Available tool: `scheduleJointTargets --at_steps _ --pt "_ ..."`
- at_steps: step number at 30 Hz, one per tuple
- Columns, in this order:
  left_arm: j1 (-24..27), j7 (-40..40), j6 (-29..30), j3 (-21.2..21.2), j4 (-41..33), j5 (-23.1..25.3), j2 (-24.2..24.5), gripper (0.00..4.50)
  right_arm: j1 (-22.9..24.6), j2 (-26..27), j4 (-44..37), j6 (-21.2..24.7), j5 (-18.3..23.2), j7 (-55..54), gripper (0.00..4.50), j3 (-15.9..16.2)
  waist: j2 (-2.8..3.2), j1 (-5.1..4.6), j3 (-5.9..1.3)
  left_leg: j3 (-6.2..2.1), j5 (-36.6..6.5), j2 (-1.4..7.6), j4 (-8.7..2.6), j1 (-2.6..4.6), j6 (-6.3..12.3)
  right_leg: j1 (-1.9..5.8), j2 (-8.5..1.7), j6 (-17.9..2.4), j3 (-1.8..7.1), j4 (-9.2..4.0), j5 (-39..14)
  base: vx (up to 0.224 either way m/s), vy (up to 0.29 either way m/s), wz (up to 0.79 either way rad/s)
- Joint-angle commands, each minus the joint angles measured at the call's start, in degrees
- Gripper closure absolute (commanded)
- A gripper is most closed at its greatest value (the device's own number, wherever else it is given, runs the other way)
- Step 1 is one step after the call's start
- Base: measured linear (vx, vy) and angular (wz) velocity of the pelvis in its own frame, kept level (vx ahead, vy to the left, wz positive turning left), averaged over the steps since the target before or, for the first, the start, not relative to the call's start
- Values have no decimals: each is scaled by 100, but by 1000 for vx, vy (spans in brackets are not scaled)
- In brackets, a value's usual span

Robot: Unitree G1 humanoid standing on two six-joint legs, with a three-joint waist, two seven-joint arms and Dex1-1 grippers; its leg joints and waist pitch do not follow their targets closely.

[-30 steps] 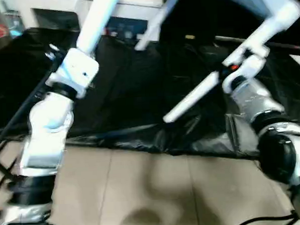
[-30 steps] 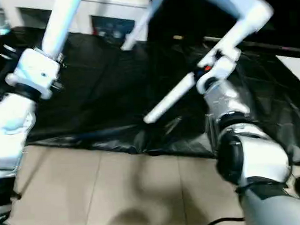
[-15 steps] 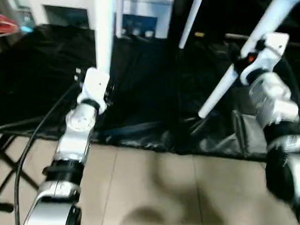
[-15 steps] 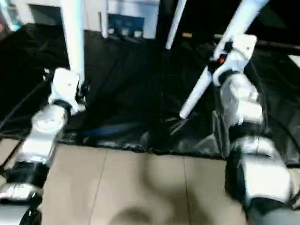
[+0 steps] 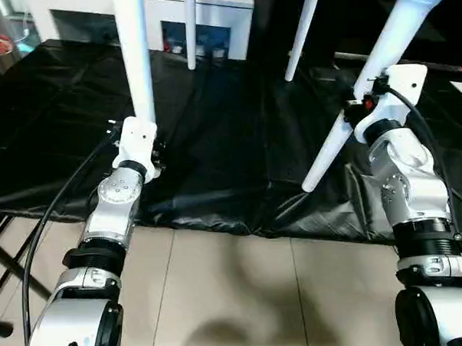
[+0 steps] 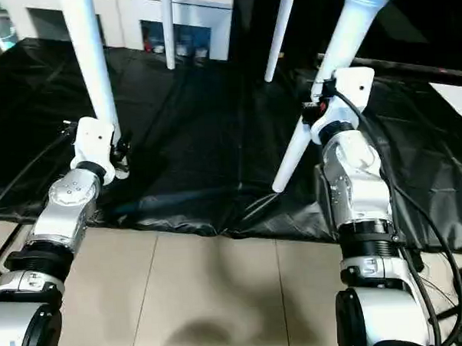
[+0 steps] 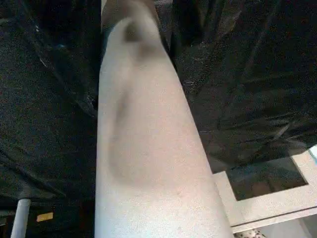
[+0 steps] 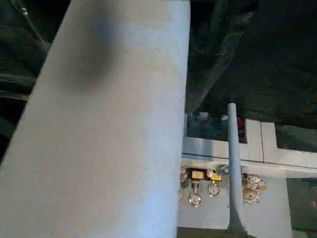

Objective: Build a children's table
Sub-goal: Flip table

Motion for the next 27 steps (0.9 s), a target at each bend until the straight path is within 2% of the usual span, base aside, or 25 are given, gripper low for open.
scheduleJointTargets --at_steps 1,2,3,4,6,7,8,9,10,12,14,15,16,17,19,20,22,23,24,25,26,27 --pt "213 -159 26 -458 81 458 25 215 238 82 -73 216 -257 168 209 427 154 -63 -338 -1 -952 109 -448 90 -157 260 -200 -1023 245 -374 -42 0 0 0" --pt "244 -172 26 -417 39 399 16 215 247 80 -77 241 -254 152 209 406 154 -87 -336 -2 -924 102 -446 73 -135 261 -202 -989 249 -375 -44 0 0 0" --pt "319 -174 -2 -337 -64 287 4 196 279 84 -156 310 -226 139 195 393 145 -100 -355 3 -830 98 -427 78 -105 268 -218 -1012 258 -365 38 0 0 0" --pt "457 -163 -6 -257 -291 183 7 175 310 82 -226 352 -172 189 173 386 136 -108 -365 7 -687 106 -416 69 -56 278 -222 -1106 265 -342 244 0 0 0" --pt "622 -143 -5 -187 -558 91 12 176 353 79 -296 367 -159 195 169 383 135 -111 -375 25 -484 98 -391 62 46 279 -212 -1215 265 -308 508 0 0 0" --pt "808 -91 8 -133 -857 38 29 174 394 78 -337 363 -153 194 160 378 140 -115 -393 22 -295 96 -376 36 126 306 -214 -1271 265 -278 692 0 0 0" --pt "808 -91 8 -133 -857 38 29 162 394 78 -337 363 -153 194 145 378 150 -124 -394 31 -105 94 -360 34 216 296 -206 -1328 267 -260 926 0 0 0" --pt "1061 -37 65 -76 -1279 -1 30 145 434 85 -349 356 -134 189 133 347 160 -126 -388 41 -65 87 -355 44 258 283 -193 -1341 264 -262 975 0 0 0" --pt "1119 -30 79 -67 -1377 -7 27 133 446 84 -357 355 -135 188 127 345 174 -129 -386 34 -52 106 -359 37 292 292 -210 -1389 261 -259 1005 0 0 0" --pt "1617 93 99 30 -2165 -44 -37 131 591 81 -492 380 -117 193 123 328 204 -127 -384 34 -183 130 -366 45 287 295 -225 -1426 260 -262 859 0 0 0" --pt "1915 212 11 104 -2583 -52 -100 118 731 82 -655 423 -87 205 121 324 201 -133 -366 48 -331 134 -368 48 277 282 -205 -1400 263 -290 735 0 0 0" --pt "2152 243 -4 167 -2867 -131 -156 104 911 95 -852 507 -8 265 121 325 232 -123 -359 47 -419 117 -377 56 261 269 -192 -1361 258 -304 584 0 0 0" --pt "2306 232 -2 203 -3052 -223 -206 104 1048 93 -985 607 36 322 121 335 216 -125 -354 47 -471 129 -378 48 253 279 -201 -1334 265 -313 539 0 0 0" --pt "2449 224 -20 209 -3205 -250 -223 104 1197 99 -1105 688 23 281 121 336 234 -117 -332 35 -574 136 -399 34 216 279 -207 -1288 264 -327 397 0 0 0" --pt "2625 214 -20 200 -3408 -264 -235 104 1375 117 -1242 754 21 234 121 319 222 -119 -328 35 -648 140 -401 40 174 269 -195 -1225 266 -342 280 0 0 0" --pt "2755 181 36 242 -3591 -427 -311 104 1535 149 -1351 746 65 247 121 297 280 -115 -328 29 -830 125 -412 51 91 252 -194 -1165 266 -355 -4 0 0 0" --pt "2977 93 154 304 -3930 -736 -455 104 1863 183 -1590 727 119 296 121 300 297 -108 -301 25 -1053 135 -431 40 -9 245 -199 -1126 273 -391 -180 0 0 0" --pt "3120 74 242 334 -4137 -894 -549 104 2043 189 -1728 733 139 291 121 281 330 -94 -302 21 -1105 135 -434 46 -18 239 -198 -1116 272 -402 -202 0 0 0" --pt "3229 73 332 346 -4313 -970 -609 104 2156 191 -1825 745 156 282 121 266 292 -99 -301 22 -1104 130 -433 26 -16 246 -191 -1095 273 -400 -172 0 0 0" --pt "3422 69 435 321 -4555 -1019 -661 104 2363 163 -2005 768 165 291 121 248 283 -107 -301 26 -1100 123 -427 23 -6 242 -180 -1079 273 -397 -176 0 0 0" --pt "3555 94 547 319 -4709 -1029 -694 104 2511 150 -2142 808 170 292 121 240 383 -98 -283 12 -1122 116 -433 4 9 244 -179 -1035 267 -410 -174 0 0 0" --pt "3786 144 728 294 -4960 -989 -726 104 2778 119 -2406 908 206 316 121 217 349 -110 -291 18 -1141 117 -431 5 17 257 -172 -1004 268 -418 -192 0 0 0"
